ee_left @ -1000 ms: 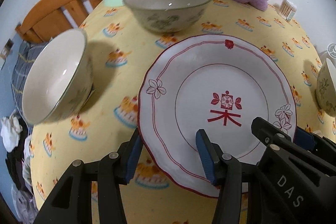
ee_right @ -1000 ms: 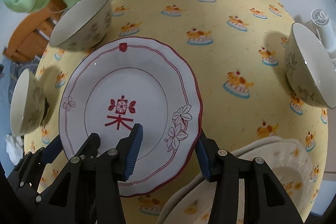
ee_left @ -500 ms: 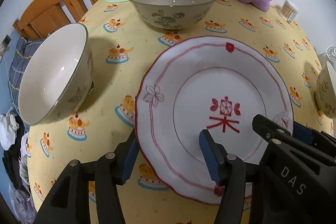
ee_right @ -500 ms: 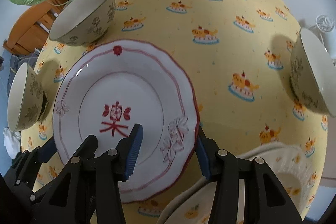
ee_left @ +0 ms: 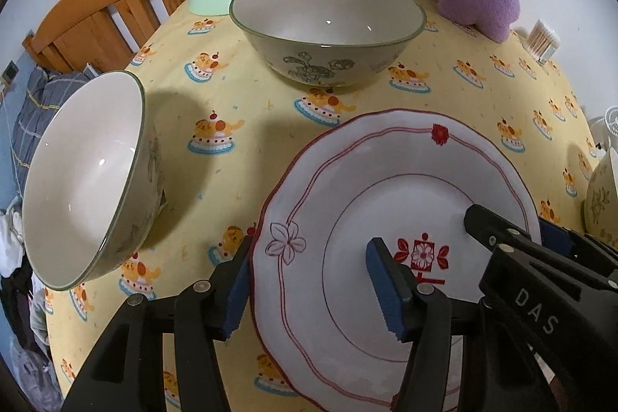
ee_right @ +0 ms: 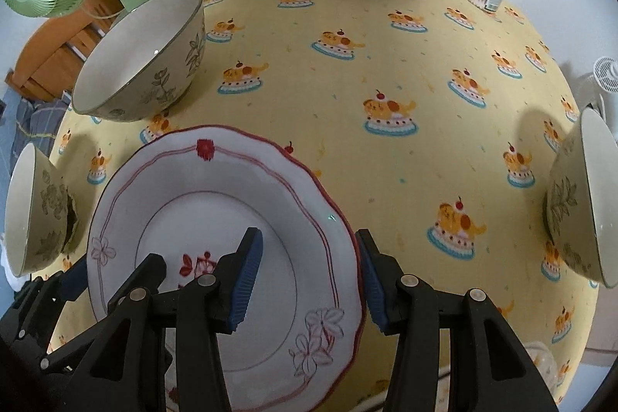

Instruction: Organize plates and bowls

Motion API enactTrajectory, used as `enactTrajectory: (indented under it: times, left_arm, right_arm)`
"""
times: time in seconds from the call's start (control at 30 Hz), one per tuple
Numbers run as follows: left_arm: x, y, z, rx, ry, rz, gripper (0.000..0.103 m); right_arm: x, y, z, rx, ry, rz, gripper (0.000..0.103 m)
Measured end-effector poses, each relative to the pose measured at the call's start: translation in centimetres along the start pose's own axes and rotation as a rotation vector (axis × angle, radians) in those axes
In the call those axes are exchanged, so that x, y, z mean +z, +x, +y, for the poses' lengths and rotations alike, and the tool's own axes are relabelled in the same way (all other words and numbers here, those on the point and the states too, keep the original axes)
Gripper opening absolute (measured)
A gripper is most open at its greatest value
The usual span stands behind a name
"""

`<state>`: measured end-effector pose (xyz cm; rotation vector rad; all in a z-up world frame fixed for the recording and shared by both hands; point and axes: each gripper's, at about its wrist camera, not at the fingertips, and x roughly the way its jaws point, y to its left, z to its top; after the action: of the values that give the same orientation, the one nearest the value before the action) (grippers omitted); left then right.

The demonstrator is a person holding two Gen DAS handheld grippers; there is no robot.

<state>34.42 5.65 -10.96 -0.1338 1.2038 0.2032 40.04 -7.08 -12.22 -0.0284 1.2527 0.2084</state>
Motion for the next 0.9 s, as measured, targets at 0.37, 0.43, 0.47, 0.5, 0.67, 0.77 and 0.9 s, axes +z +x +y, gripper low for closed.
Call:
enactTrajectory:
  times: [0.37, 0.43, 0.47, 0.5, 0.67, 0.77, 0.9]
  left_arm:
    - [-0.3, -0.1, -0.1, 0.003, -0.016, 0.017, 0.06]
    - [-0.5, -0.2, 0.1, 0.002, -0.019, 0.026, 0.06]
    - [-0.7, -0.3, 0.3, 0.001, -0.021, 0.031, 0.06]
    - [-0.8, -0.4, 0.4, 0.0, -0.023, 0.034, 0.06]
    - [-1.9, -1.4, 1.3, -0.007, -0.034, 0.039, 0.06]
    - [-2.2, -2.3, 1.8, -0.012, -0.039, 0.032, 0.06]
    - [-2.8, -3.8, 2.5, -0.02, -0.044, 0.016, 0.06]
  right_arm:
    - [0.1, 0.0, 0.8, -0.027, -0.025, 0.016, 0.053]
    - [-0.2, -0.2, 0.9, -0.028, -0.02, 0.025, 0.053]
    - [-0.3, -0.2, 1.0, -0.029, -0.019, 0.027, 0.053]
    - [-0.5, -0.3, 1.1, -0.03, -0.019, 0.031, 0.053]
    - [-1.6, -1.2, 1.9, -0.03, -0.029, 0.041, 0.053]
    - [-2.2, -2.1, 2.4, -0.03, -0.029, 0.034, 0.053]
    - [-2.9, -3.8, 3.2, -0.035, -0.027, 0.015, 0.053]
